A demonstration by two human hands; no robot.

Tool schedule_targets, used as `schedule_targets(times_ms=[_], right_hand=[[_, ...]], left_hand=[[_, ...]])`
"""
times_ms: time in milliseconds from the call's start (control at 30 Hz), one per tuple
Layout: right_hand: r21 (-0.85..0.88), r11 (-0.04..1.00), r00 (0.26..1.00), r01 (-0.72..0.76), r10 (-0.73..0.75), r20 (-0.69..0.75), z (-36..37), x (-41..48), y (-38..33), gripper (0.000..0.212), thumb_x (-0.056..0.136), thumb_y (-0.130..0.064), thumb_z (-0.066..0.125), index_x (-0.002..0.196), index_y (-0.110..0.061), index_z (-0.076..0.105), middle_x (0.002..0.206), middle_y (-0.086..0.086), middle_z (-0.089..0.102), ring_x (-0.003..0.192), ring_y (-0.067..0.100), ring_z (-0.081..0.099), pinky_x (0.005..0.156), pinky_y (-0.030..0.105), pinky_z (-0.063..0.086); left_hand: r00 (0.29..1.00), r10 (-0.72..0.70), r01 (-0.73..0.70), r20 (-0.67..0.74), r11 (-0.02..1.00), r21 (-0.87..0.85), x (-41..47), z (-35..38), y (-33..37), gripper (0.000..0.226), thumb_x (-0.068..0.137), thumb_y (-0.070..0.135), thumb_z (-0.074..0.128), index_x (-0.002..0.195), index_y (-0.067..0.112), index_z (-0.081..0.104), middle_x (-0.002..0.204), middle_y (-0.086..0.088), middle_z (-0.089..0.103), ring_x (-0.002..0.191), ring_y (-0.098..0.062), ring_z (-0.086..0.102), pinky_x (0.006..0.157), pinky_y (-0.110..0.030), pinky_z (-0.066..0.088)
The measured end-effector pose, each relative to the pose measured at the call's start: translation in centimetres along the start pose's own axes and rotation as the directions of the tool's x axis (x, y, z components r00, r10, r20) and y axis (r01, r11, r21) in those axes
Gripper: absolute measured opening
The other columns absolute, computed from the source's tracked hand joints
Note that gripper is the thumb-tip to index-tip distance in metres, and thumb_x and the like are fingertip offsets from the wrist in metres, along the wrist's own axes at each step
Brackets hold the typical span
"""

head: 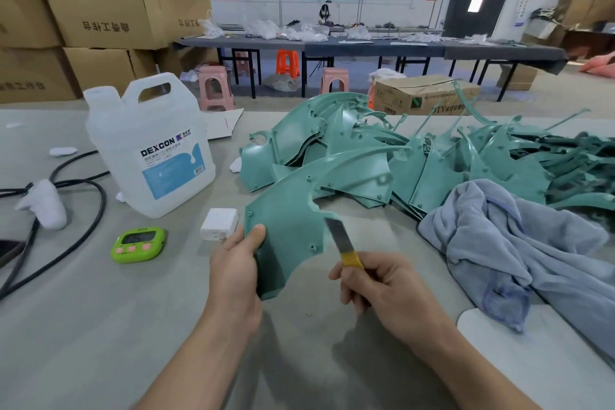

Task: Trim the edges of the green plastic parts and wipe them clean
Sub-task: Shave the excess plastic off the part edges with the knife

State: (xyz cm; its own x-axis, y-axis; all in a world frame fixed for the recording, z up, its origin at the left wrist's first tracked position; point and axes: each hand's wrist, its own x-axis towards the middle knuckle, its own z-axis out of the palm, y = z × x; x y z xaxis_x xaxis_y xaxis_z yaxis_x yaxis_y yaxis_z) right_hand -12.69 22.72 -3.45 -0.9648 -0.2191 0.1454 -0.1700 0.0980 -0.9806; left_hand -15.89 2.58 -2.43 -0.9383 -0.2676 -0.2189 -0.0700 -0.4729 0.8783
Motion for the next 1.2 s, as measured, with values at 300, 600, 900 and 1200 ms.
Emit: schedule_targets(times_ms=[300, 600, 900, 1200], right_hand=[[-0.161, 0.987, 1.0, 0.001, -0.004, -0.019, -1.1, 0.2, 0.0, 0.017, 0.089, -0.033, 0.062, 0.088, -0.028, 0.078, 0.068, 0.003, 0.069, 0.054, 0.011, 0.052, 0.055, 0.024, 0.044], [-0.245, 0.968, 0.998, -0.056, 0.06, 0.011, -0.6, -0.2, 0.0, 0.02, 0.099, -0.019, 0.063, 0.088, -0.029, 0.077, 0.074, 0.002, 0.073, 0.056, 0.012, 0.057, 0.057, 0.029, 0.049], [0.468, 0.857, 0.975, -0.213, 0.219, 0.042, 0.4, -0.5, -0.9, 0.028, 0.078, -0.028, 0.073, 0.085, -0.001, 0.08, 0.12, -0.002, 0.074, 0.115, 0.005, 0.066, 0.092, 0.036, 0.058], [0.382, 0.924, 0.966, 0.009, 0.091, -0.244, -1.3, 0.5, -1.3, 0.022, 0.08, -0.029, 0.065, 0.078, -0.014, 0.082, 0.087, 0.001, 0.075, 0.081, 0.009, 0.065, 0.078, 0.026, 0.05]], left_hand=[[0.997, -0.075, 0.075, -0.027, 0.997, -0.011, -0.1, 0.1, -0.1, 0.019, 0.098, 0.02, 0.06, 0.097, 0.022, 0.078, 0.102, 0.0, 0.079, 0.095, -0.02, 0.075, 0.087, -0.038, 0.055], [0.988, -0.095, 0.093, -0.12, 0.995, -0.024, 0.0, 0.4, -0.3, 0.014, 0.097, 0.023, 0.062, 0.096, 0.021, 0.076, 0.087, 0.006, 0.079, 0.078, -0.014, 0.074, 0.064, -0.03, 0.049], [0.994, 0.038, -0.035, -0.1, 0.999, 0.026, -1.2, 0.9, -0.7, 0.018, 0.101, 0.016, 0.056, 0.101, 0.022, 0.072, 0.091, 0.005, 0.079, 0.082, -0.017, 0.076, 0.069, -0.033, 0.057], [0.956, 0.061, -0.119, 0.288, 0.975, 0.188, -1.3, 0.5, -0.5, 0.056, 0.078, -0.003, 0.077, 0.127, 0.019, 0.061, 0.113, -0.005, 0.074, 0.106, -0.025, 0.07, 0.089, -0.036, 0.053]])
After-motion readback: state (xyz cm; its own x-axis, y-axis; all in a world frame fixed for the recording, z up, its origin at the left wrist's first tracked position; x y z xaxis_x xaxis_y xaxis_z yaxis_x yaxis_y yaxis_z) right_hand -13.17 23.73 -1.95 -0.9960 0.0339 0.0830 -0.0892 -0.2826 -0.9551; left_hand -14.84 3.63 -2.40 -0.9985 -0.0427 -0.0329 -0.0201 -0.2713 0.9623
